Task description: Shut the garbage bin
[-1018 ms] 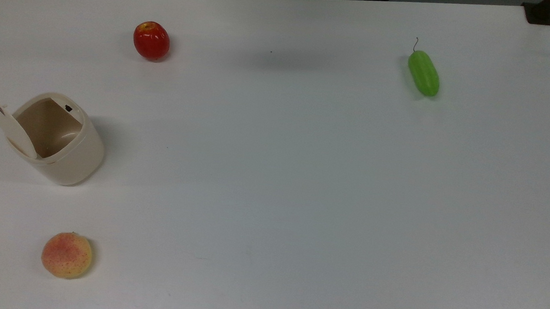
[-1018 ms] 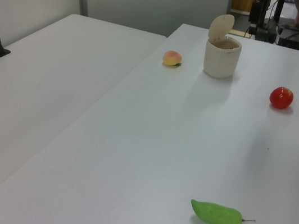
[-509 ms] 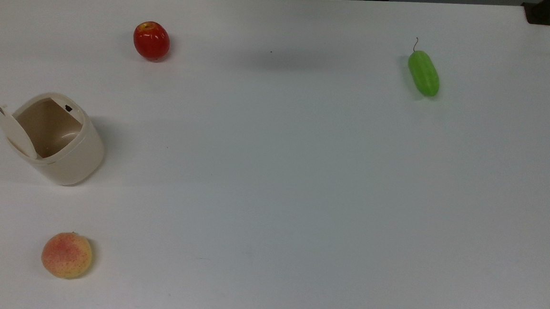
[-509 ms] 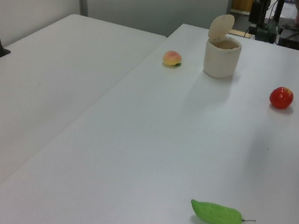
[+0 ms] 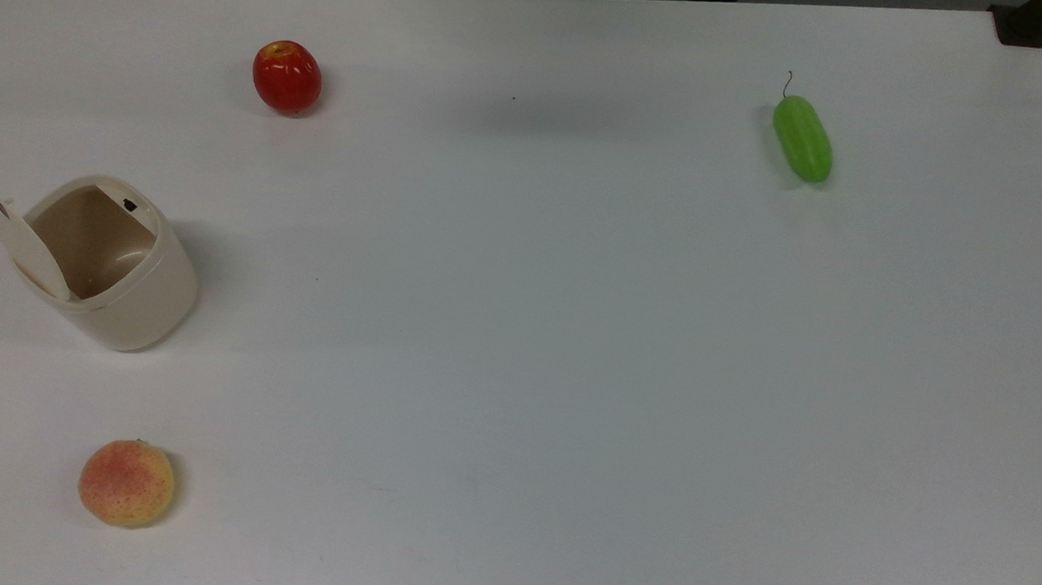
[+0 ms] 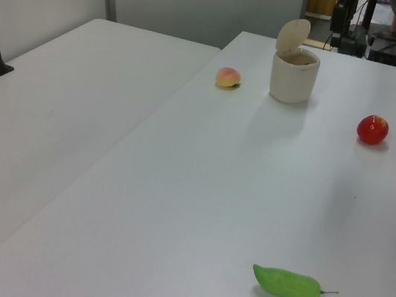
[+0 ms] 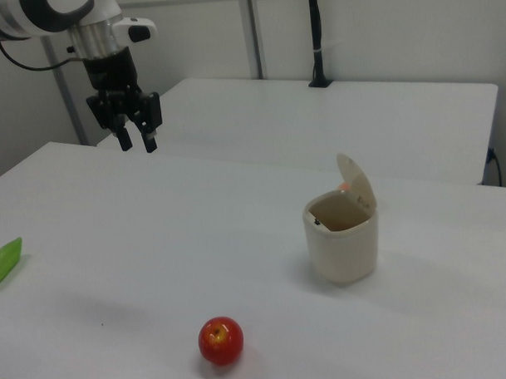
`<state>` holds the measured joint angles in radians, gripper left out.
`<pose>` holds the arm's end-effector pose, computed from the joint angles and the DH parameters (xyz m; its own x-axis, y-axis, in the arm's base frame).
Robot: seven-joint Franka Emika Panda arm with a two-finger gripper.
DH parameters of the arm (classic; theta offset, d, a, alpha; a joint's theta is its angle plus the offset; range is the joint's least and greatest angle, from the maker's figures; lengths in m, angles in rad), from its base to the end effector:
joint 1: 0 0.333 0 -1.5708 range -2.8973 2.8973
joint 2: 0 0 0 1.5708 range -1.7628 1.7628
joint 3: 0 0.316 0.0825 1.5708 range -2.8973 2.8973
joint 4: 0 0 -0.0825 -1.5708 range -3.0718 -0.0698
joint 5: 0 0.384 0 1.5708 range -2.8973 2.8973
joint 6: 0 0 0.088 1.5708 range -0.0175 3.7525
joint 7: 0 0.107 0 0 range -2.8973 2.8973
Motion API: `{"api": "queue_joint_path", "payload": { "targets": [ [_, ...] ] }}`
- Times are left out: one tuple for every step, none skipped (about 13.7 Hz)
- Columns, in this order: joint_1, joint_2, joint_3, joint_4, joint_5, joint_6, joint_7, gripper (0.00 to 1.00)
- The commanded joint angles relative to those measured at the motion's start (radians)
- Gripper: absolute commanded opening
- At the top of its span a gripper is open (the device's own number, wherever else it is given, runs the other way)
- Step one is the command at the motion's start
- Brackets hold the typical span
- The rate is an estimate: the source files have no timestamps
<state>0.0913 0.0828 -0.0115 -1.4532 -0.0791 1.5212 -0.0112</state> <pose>0.5745 0.0374 0.6290 0.9961 0.0870 -0.0155 0.0879 -0.9929 0.0797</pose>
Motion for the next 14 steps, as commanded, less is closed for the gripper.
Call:
{"api": "queue_joint_path", "payload": {
  "targets": [
    [0.005,-0.029,-0.005,-0.044,0.001,0.013,-0.019,0.0],
    [0.008,-0.029,-0.005,-0.044,0.001,0.011,-0.019,0.0],
    [0.008,-0.029,-0.005,-0.044,-0.001,0.011,-0.019,0.0],
    [0.008,-0.028,-0.005,-0.044,0.001,0.011,-0.019,0.0],
    [0.005,-0.02,-0.005,-0.042,-0.001,0.014,-0.01,0.0],
    [0.001,-0.009,-0.007,-0.038,-0.002,0.02,-0.004,0.0],
    [-0.007,0.008,-0.011,-0.036,-0.007,0.054,0.003,0.0],
    [-0.03,0.011,-0.016,-0.036,-0.008,0.082,0.019,0.0],
    [-0.057,0.02,-0.016,-0.036,-0.008,0.111,0.039,0.0],
    [-0.076,0.035,-0.016,-0.033,-0.008,0.137,0.051,0.0],
    [-0.108,0.052,-0.018,-0.03,-0.011,0.172,0.056,0.0],
    [-0.154,0.067,-0.018,-0.029,-0.011,0.23,0.06,0.0],
    [-0.183,0.08,-0.018,-0.018,-0.011,0.284,0.071,0.0],
    [-0.206,0.089,-0.018,-0.016,-0.011,0.334,0.089,0.0]
  ]
}}
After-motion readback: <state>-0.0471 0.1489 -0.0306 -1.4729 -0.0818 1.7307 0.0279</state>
